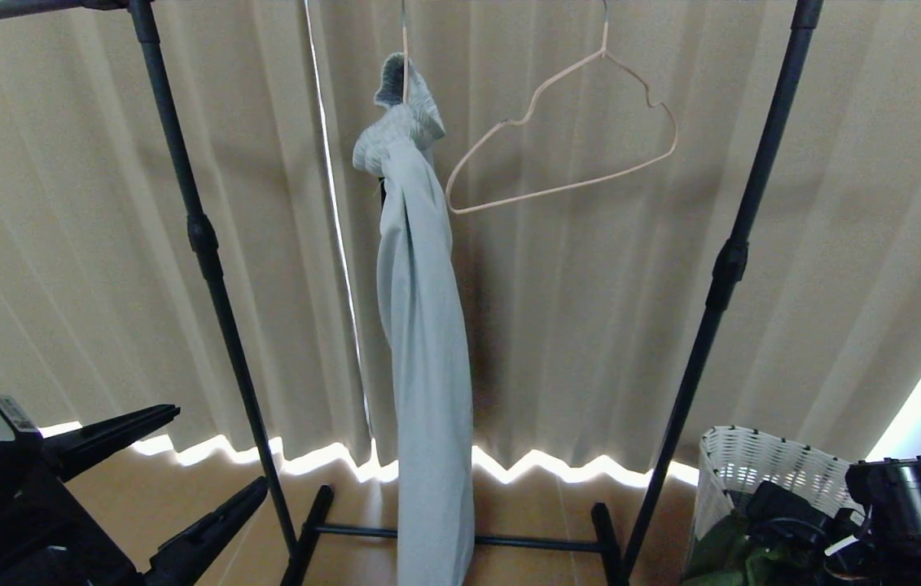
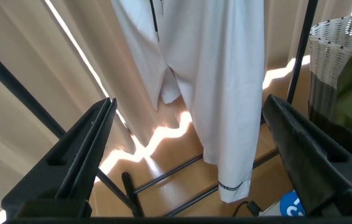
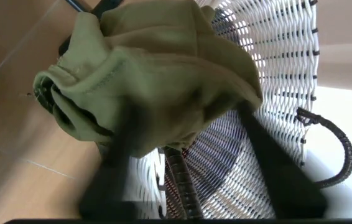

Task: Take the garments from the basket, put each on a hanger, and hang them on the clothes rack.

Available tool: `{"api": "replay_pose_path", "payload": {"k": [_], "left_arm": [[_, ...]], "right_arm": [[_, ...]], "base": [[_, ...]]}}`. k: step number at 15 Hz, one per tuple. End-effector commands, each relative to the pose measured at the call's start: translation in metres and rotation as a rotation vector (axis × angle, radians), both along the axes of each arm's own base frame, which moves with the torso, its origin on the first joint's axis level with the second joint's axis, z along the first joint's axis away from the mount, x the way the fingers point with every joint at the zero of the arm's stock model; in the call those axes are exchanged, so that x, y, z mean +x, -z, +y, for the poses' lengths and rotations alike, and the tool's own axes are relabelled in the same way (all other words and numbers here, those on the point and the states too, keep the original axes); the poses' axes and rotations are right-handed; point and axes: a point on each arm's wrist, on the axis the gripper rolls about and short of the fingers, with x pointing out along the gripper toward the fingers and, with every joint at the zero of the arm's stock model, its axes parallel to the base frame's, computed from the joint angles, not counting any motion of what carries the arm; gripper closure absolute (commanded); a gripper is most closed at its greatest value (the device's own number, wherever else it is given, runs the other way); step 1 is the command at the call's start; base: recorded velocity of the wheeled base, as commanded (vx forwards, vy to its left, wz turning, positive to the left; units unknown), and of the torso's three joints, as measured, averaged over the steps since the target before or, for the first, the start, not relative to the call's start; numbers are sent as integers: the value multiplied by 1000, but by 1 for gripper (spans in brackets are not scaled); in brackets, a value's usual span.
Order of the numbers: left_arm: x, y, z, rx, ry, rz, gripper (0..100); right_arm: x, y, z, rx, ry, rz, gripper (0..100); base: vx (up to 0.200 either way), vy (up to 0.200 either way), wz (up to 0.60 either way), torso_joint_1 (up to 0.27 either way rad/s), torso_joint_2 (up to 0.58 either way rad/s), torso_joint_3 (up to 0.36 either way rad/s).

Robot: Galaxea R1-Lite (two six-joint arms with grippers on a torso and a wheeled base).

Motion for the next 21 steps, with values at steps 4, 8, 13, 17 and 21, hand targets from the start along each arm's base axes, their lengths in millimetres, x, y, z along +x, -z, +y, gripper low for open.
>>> {"api": "replay_pose_path", "payload": {"k": [4, 8, 13, 17, 21], "left_arm": [[1, 1, 0, 3, 0, 5, 0], [1, 2, -1, 4, 1, 10, 0], [2, 1, -4, 5, 21, 11, 0], [-3, -1, -9, -2, 70, -1, 0], [-8, -9, -13, -49, 127, -73, 0]], "right_arm": [[-14, -22, 0, -2, 6, -114, 100], [-30, -57, -2, 18, 11, -324, 100], [-29, -102, -4, 68, 51, -586, 100], [-17, -148, -3, 164, 103, -757, 100], [-20, -195, 3, 271, 116, -835, 100]], "base": [[0, 0, 0, 0, 0, 0], [0, 0, 0, 0, 0, 0], [0, 0, 0, 0, 0, 0], [0, 0, 0, 0, 0, 0], [0, 0, 0, 0, 0, 0]]}}
